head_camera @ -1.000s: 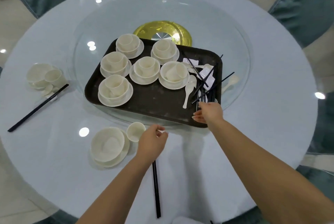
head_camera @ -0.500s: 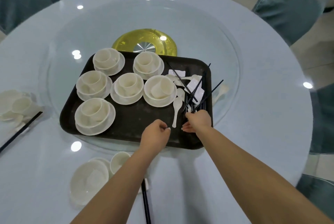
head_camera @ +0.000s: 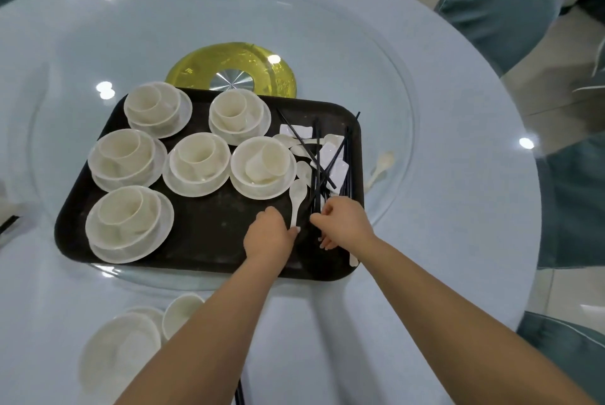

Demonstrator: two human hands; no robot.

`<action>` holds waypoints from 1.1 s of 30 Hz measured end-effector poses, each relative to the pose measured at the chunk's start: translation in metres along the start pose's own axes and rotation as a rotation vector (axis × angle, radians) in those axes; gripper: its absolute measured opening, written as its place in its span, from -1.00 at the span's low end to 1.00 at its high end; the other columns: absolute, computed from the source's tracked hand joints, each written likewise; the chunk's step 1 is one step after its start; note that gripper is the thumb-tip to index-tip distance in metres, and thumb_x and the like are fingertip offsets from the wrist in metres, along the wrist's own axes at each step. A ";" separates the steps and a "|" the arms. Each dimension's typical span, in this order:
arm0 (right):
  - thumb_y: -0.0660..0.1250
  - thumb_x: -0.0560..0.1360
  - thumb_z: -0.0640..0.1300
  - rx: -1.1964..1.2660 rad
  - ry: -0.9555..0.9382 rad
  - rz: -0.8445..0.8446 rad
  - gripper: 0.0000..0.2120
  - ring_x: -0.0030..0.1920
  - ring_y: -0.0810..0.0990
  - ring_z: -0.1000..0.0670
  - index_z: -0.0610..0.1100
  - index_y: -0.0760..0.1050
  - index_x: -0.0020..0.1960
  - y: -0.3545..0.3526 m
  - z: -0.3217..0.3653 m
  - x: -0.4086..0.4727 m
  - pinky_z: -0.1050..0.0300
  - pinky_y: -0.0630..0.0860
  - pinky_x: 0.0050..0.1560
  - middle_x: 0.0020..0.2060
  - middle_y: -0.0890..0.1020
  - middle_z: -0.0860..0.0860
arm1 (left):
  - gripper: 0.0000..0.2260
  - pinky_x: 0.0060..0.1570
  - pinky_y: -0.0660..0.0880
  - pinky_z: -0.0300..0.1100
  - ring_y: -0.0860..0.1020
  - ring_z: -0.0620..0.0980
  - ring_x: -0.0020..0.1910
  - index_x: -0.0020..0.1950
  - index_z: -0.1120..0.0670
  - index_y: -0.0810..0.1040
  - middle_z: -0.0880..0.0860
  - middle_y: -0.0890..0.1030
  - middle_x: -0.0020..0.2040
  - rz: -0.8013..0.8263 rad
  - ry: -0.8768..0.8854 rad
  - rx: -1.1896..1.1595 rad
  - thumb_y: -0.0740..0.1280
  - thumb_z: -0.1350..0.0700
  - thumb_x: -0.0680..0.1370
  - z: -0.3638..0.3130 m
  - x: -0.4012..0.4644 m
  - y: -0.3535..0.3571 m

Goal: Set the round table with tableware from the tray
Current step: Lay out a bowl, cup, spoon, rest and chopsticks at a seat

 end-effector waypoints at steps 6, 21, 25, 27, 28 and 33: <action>0.26 0.45 -0.11 -0.213 -0.032 0.096 -0.76 -0.51 0.64 -0.01 -0.27 0.55 -0.24 0.009 -0.004 0.013 0.14 0.65 -0.31 -0.49 0.65 -0.08 | -0.74 -0.13 0.37 -0.08 0.54 0.19 0.10 0.11 0.20 0.47 0.17 0.55 0.12 0.059 0.035 0.055 0.24 0.00 0.61 -0.002 0.002 0.007; 0.23 0.58 0.09 -0.186 -0.114 -0.035 -0.74 -0.56 0.59 0.08 -0.04 0.42 -0.19 0.021 -0.007 -0.013 0.07 0.64 -0.31 -0.46 0.62 0.00 | -0.79 -0.18 0.49 -0.13 0.57 -0.03 -0.22 -0.16 0.10 0.57 -0.01 0.64 -0.23 -0.013 -0.091 -0.536 0.36 -0.03 0.54 0.051 -0.062 -0.016; 0.22 0.59 0.08 -0.071 -0.164 -0.117 -0.71 -0.57 0.57 0.08 -0.08 0.43 -0.21 0.027 -0.007 -0.039 0.03 0.62 -0.28 -0.46 0.61 0.00 | -0.79 -0.22 0.53 -0.18 0.59 -0.04 -0.28 -0.16 0.12 0.59 0.02 0.65 -0.24 -0.015 -0.121 -0.703 0.39 -0.02 0.53 0.072 -0.092 -0.015; 0.24 0.58 0.08 -0.017 -0.179 -0.091 -0.69 -0.55 0.57 0.08 -0.10 0.47 -0.21 0.036 -0.006 -0.053 0.04 0.61 -0.28 -0.46 0.61 0.00 | -0.80 -0.36 0.49 -0.34 0.58 -0.16 -0.36 -0.15 0.11 0.59 -0.01 0.66 -0.25 -0.022 -0.133 -0.736 0.40 -0.02 0.53 0.085 -0.107 -0.013; 0.24 0.58 0.08 0.000 -0.181 -0.074 -0.69 -0.54 0.56 0.08 -0.12 0.48 -0.20 0.041 -0.006 -0.060 0.04 0.60 -0.27 -0.46 0.61 0.00 | -0.80 -0.42 0.45 -0.41 0.57 -0.21 -0.40 -0.16 0.11 0.59 -0.02 0.66 -0.26 -0.027 -0.135 -0.754 0.40 -0.01 0.53 0.091 -0.114 -0.011; 0.26 0.58 0.07 0.070 -0.178 0.058 -0.69 -0.55 0.52 0.09 -0.13 0.52 -0.20 0.070 -0.005 -0.092 0.18 0.52 -0.46 -0.43 0.61 -0.01 | -0.81 -0.40 0.45 -0.40 0.57 -0.21 -0.38 -0.19 0.14 0.60 0.02 0.66 -0.29 -0.032 -0.136 -0.878 0.43 0.04 0.51 0.112 -0.148 -0.005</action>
Point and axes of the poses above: each hand's wrist, its own x-axis towards the middle knuckle, its own y-axis out of the palm, z = x × y, the point moved 2 cm from there along x, towards the middle knuckle
